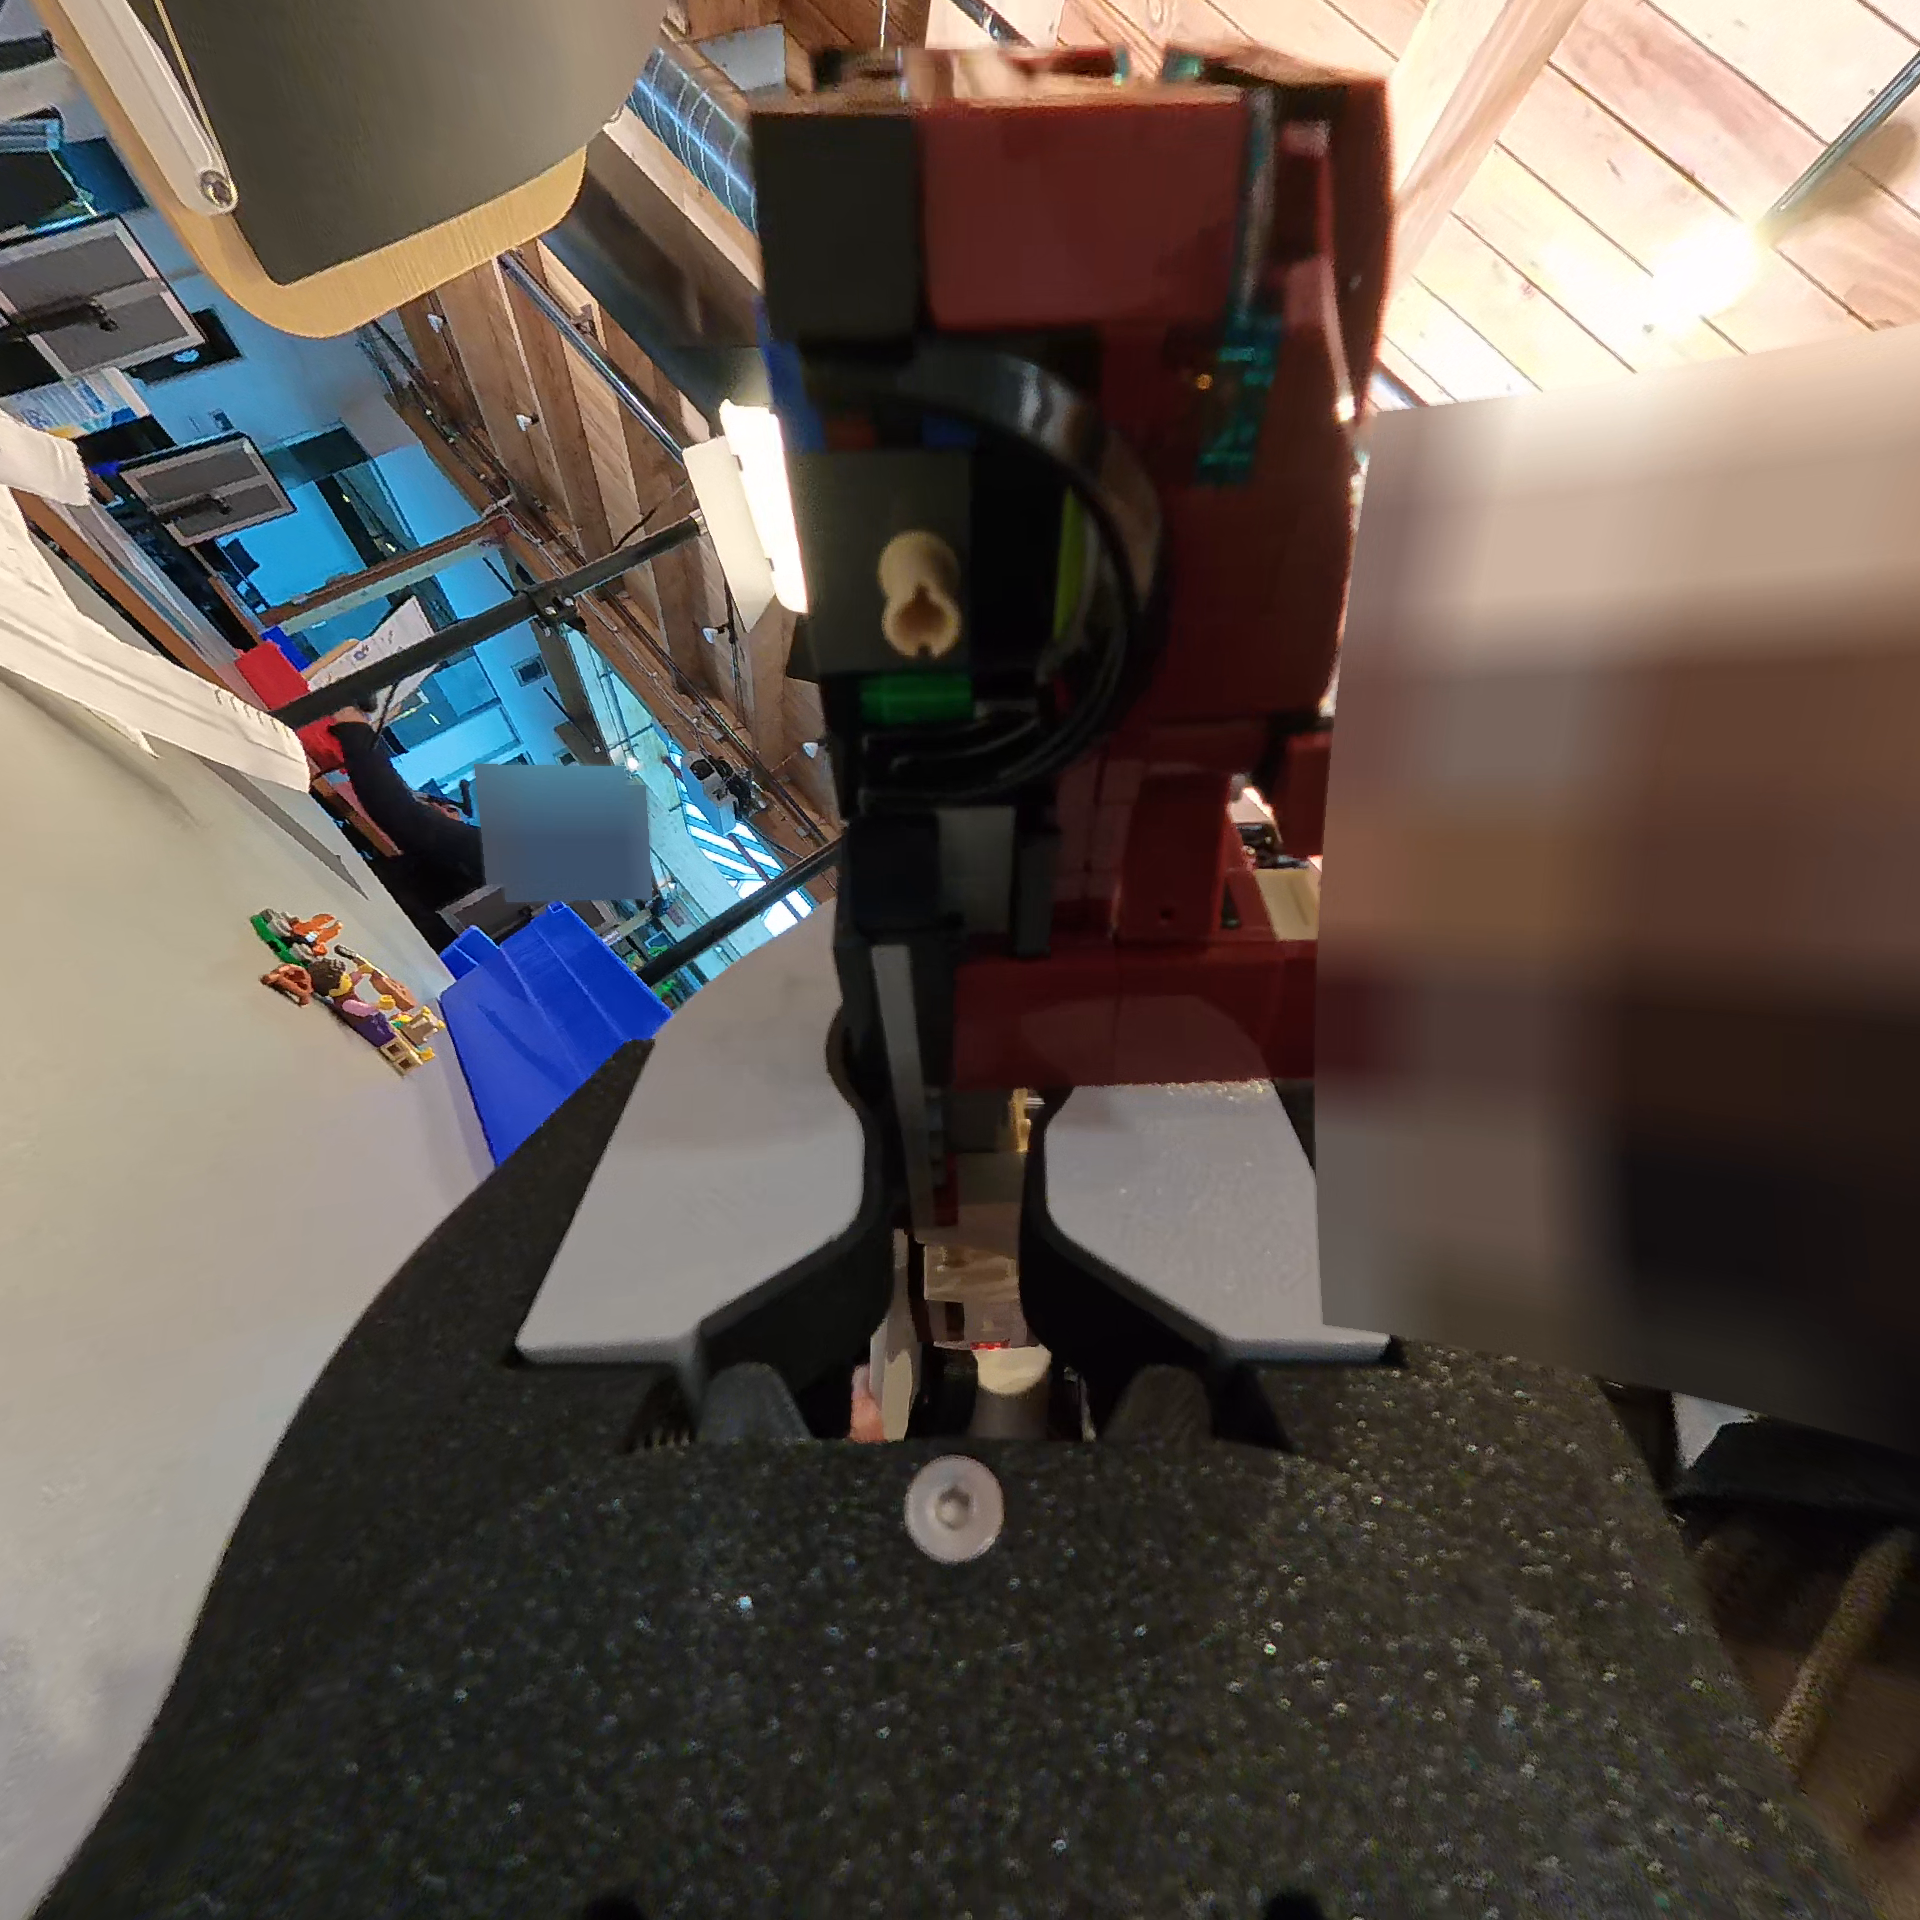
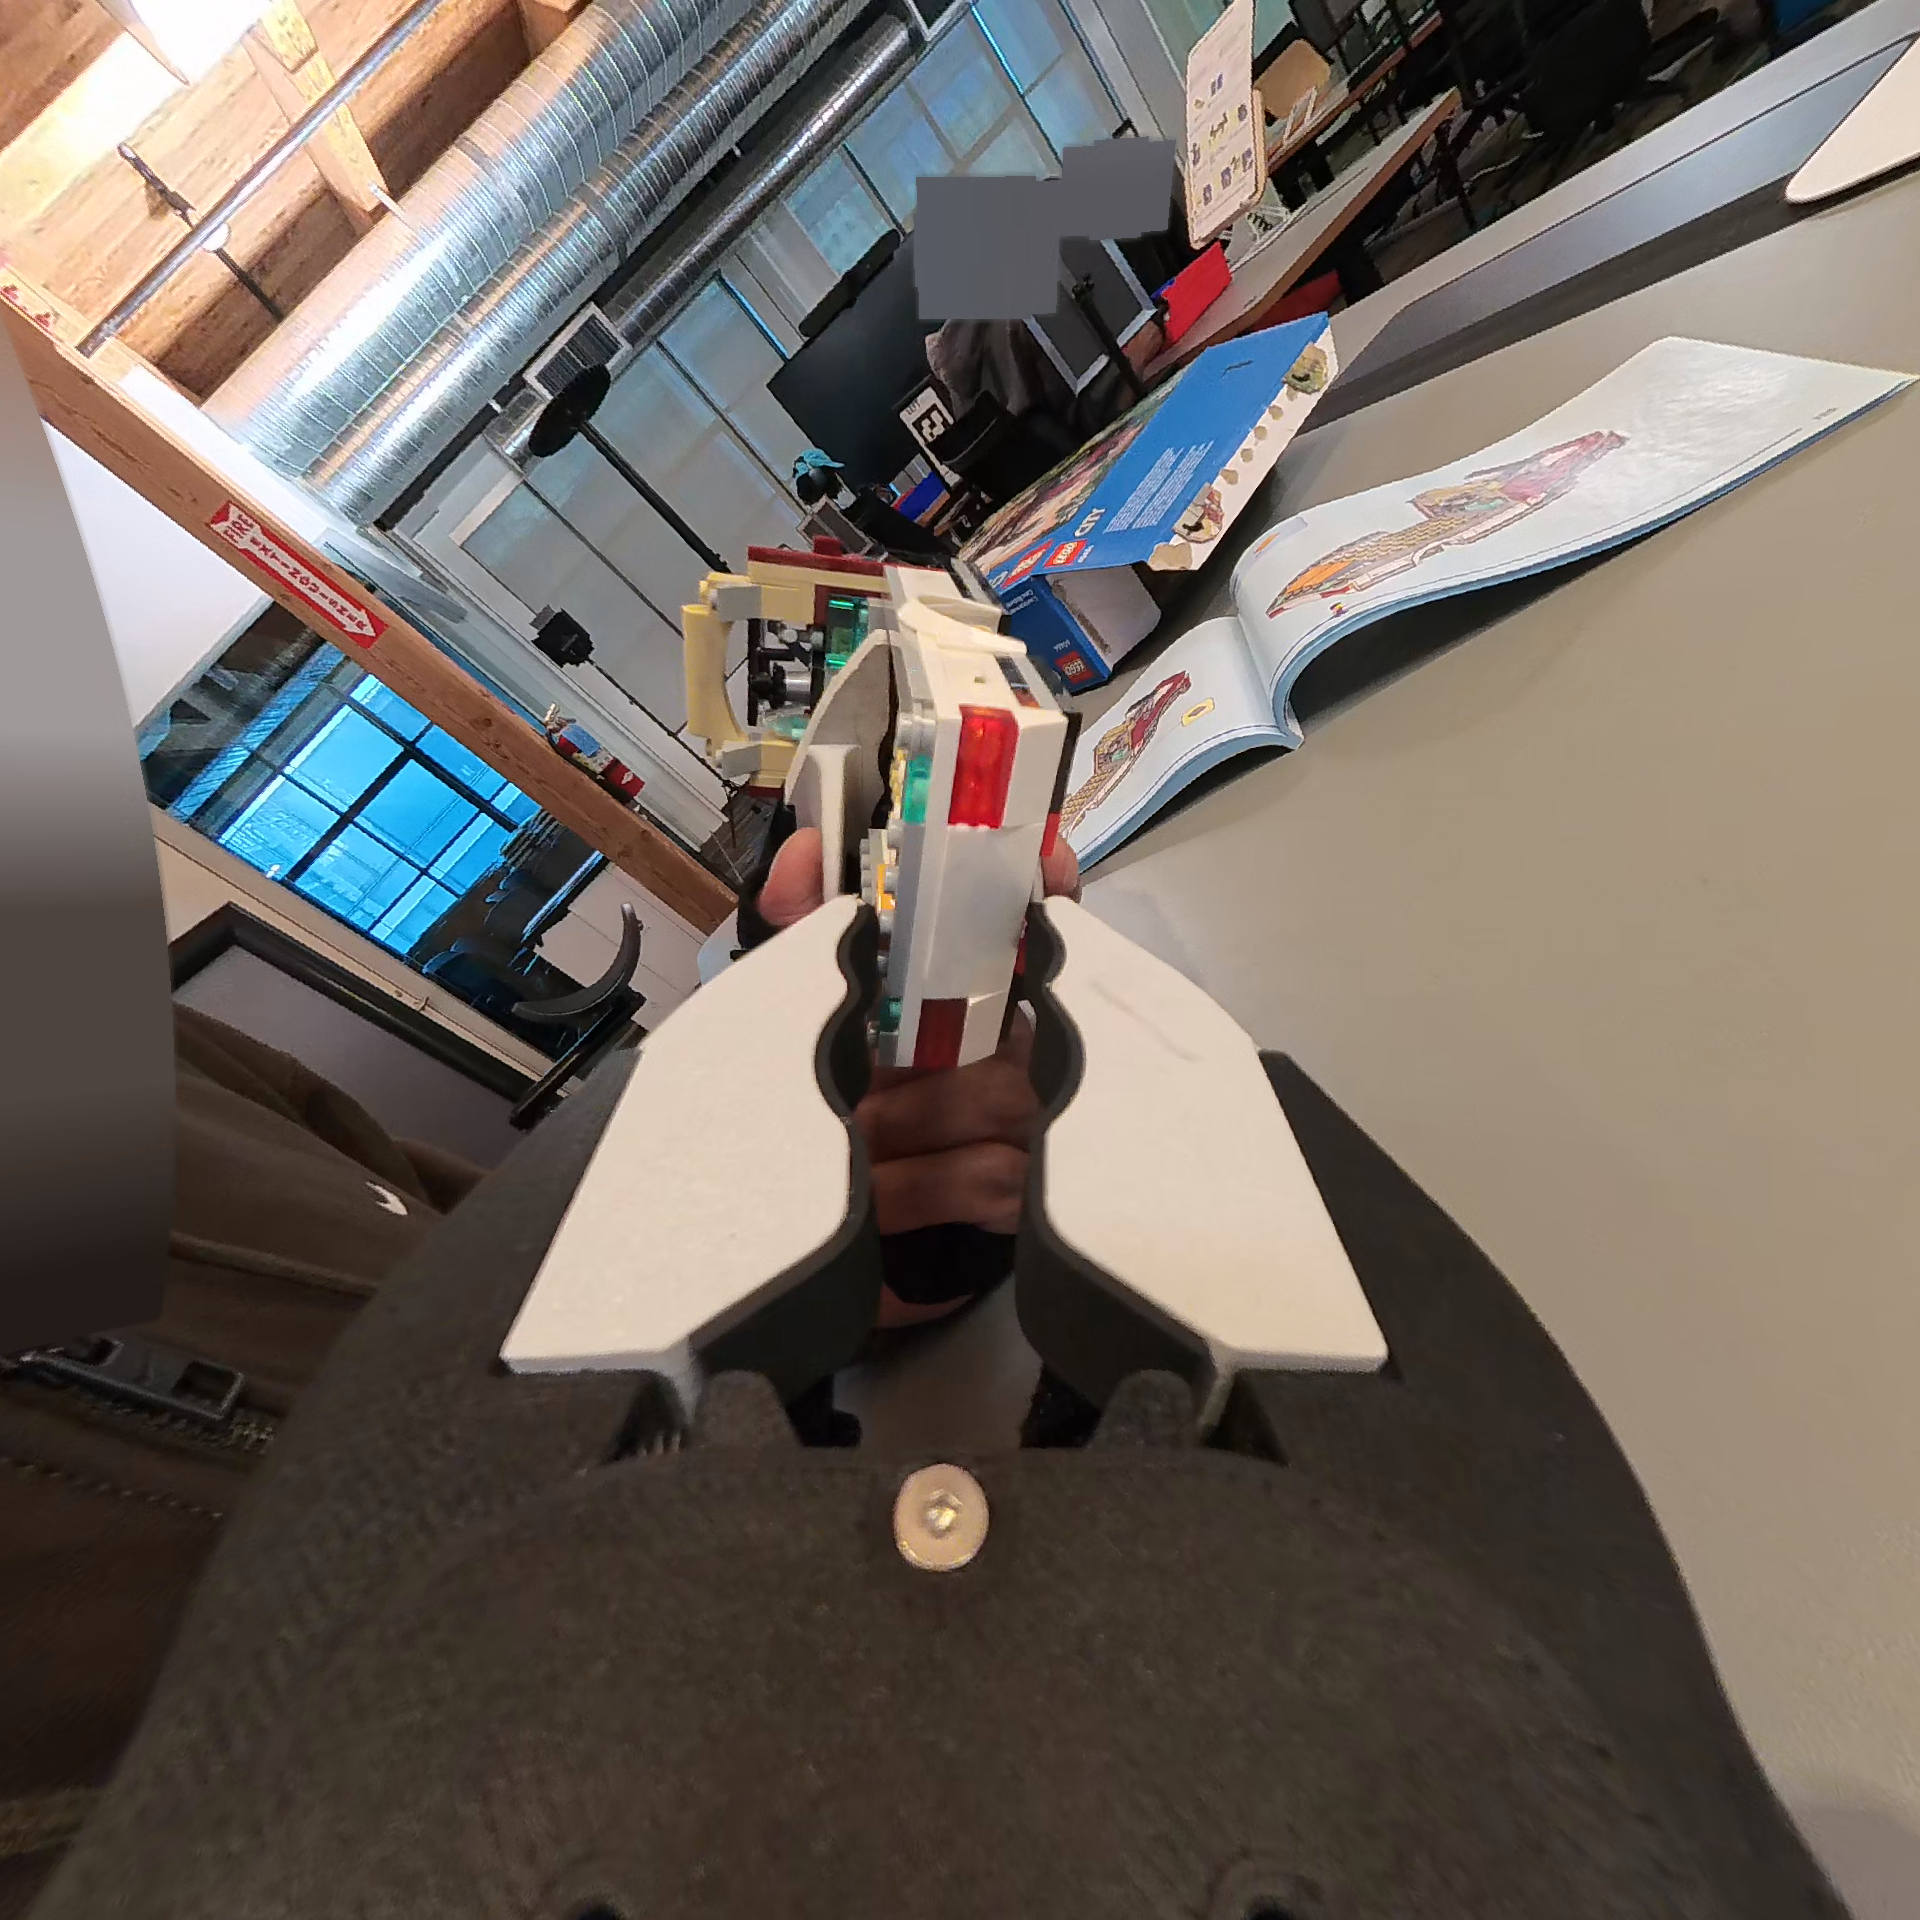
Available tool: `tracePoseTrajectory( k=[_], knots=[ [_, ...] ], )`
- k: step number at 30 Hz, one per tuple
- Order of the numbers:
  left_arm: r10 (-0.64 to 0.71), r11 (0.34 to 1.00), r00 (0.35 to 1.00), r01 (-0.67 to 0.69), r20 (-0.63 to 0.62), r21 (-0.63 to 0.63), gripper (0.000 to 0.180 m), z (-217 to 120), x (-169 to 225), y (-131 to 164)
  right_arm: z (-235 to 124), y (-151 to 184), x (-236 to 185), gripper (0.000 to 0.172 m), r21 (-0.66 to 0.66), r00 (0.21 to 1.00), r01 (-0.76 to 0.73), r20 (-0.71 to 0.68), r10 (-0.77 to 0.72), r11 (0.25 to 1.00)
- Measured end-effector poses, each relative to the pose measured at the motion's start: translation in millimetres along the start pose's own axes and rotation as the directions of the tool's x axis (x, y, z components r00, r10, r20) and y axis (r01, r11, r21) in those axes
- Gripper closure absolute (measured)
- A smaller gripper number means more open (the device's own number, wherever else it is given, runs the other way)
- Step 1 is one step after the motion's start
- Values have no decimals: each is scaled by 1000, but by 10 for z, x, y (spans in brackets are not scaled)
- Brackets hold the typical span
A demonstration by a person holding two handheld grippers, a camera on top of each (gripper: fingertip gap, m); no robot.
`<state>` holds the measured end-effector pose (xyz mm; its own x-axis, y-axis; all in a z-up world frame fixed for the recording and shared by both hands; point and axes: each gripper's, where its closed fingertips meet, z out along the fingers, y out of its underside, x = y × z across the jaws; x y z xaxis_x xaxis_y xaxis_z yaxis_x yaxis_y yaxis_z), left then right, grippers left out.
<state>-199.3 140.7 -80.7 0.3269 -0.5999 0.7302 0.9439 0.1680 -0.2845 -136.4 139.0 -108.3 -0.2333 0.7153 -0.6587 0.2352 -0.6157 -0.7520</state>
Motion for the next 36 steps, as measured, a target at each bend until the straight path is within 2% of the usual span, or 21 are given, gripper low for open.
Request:
tracePoseTrajectory(
  k=[7,12,30,33,36],
  knots=[
    [16,999,999,-17,29,47,157,-32,-34,-71,26,52,-27,134,-16,997,-67,40,67,998],
    [8,999,1000,-9,22,36,157,-25,-26,-50,34,36,-10,143,2,994,-97,44,97,995],
    [-32,999,999,31,13,30,156,-22,-45,-31,28,49,6,144,4,995,-92,21,92,996],
    [-38,999,999,37,36,35,157,-25,-84,-43,40,46,18,144,2,995,-96,15,96,995],
    [9,1000,993,-11,117,23,157,-9,-145,-49,40,15,64,142,5,998,-57,-14,57,998]
  ],
)
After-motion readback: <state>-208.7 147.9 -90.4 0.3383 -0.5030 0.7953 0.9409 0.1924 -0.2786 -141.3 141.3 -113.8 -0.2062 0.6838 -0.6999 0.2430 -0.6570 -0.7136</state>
